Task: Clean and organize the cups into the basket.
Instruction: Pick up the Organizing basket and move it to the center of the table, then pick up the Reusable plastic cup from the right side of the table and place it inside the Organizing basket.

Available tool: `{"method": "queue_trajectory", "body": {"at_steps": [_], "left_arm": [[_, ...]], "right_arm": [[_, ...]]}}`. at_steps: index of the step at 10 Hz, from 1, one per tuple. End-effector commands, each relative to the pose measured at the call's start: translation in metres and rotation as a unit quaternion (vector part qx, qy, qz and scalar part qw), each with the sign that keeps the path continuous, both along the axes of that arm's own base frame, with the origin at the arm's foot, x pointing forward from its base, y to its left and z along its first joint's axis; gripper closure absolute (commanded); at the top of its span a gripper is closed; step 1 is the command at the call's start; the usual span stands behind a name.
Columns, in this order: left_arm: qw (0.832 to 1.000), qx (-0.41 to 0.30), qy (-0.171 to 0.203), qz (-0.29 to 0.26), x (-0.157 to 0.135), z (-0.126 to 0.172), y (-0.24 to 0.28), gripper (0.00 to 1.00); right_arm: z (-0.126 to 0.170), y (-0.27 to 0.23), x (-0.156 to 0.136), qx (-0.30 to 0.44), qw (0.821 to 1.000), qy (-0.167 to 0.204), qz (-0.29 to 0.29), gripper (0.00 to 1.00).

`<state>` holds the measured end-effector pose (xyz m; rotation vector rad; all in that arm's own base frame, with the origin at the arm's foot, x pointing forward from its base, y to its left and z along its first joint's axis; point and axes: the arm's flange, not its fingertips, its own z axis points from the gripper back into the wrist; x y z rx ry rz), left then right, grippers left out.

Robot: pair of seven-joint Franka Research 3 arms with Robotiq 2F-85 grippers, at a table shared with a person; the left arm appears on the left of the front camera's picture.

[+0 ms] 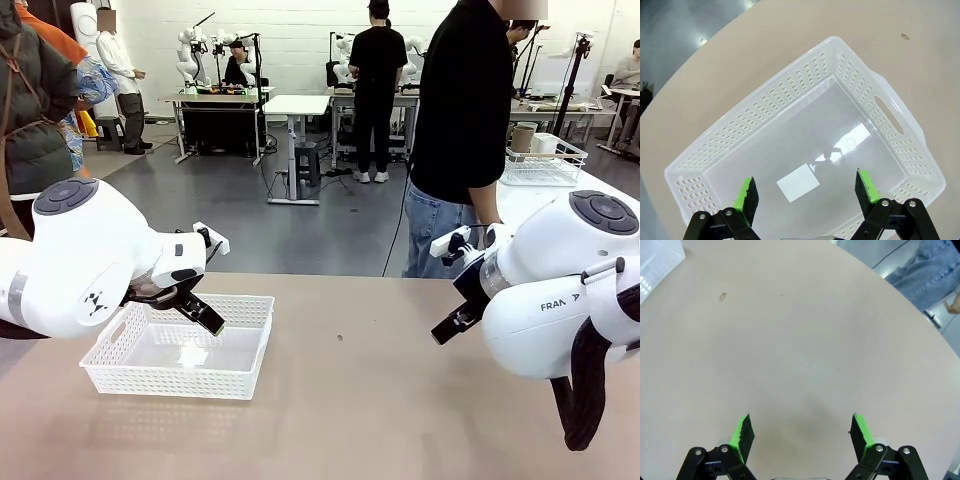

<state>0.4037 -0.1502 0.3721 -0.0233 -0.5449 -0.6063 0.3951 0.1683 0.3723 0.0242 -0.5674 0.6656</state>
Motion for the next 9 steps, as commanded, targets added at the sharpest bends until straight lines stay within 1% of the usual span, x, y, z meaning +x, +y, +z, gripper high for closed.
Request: {"method": "queue_trajectory", "body": {"at_steps": [1, 2, 3, 4, 5, 6, 7, 8, 9], "left_arm": [[1.0, 0.017, 0.013, -0.018, -0.011, 0.022, 0.003, 0.0], [0.999, 0.031, 0.016, -0.026, -0.031, 0.044, 0.004, 0.0], [0.997, 0.051, 0.021, -0.06, -0.058, 0.062, 0.004, 0.0], [0.993, 0.077, 0.015, -0.085, -0.077, 0.076, 0.006, 0.0], [0.99, 0.097, 0.022, -0.1, -0.096, 0.084, 0.006, 0.0], [0.989, 0.111, 0.016, -0.098, -0.116, 0.085, 0.007, 0.0], [0.987, 0.126, 0.019, -0.096, -0.133, 0.086, 0.013, 0.0], [0.986, 0.13, 0.026, -0.103, -0.143, 0.086, 0.021, 0.0], [0.985, 0.142, 0.034, -0.095, -0.151, 0.08, 0.027, 0.0]], "right_arm": [[0.01, 0.002, -0.008, -0.003, 1.0, -0.002, 0.024, 0.0], [0.024, 0.0, -0.025, -0.002, 0.999, -0.029, 0.042, 0.0], [0.051, -0.006, -0.057, -0.019, 0.998, -0.042, 0.049, 0.0], [0.067, -0.01, -0.081, -0.036, 0.997, -0.045, 0.049, 0.0], [0.086, -0.02, -0.109, -0.052, 0.997, -0.048, 0.044, 0.0], [0.091, -0.029, -0.138, -0.072, 0.995, -0.036, 0.055, 0.0], [0.098, -0.037, -0.172, -0.096, 0.993, -0.004, 0.071, 0.0], [0.099, -0.042, -0.198, -0.105, 0.991, 0.025, 0.085, 0.0], [0.105, -0.047, -0.222, -0.128, 0.988, 0.037, 0.082, 0.0]]}}
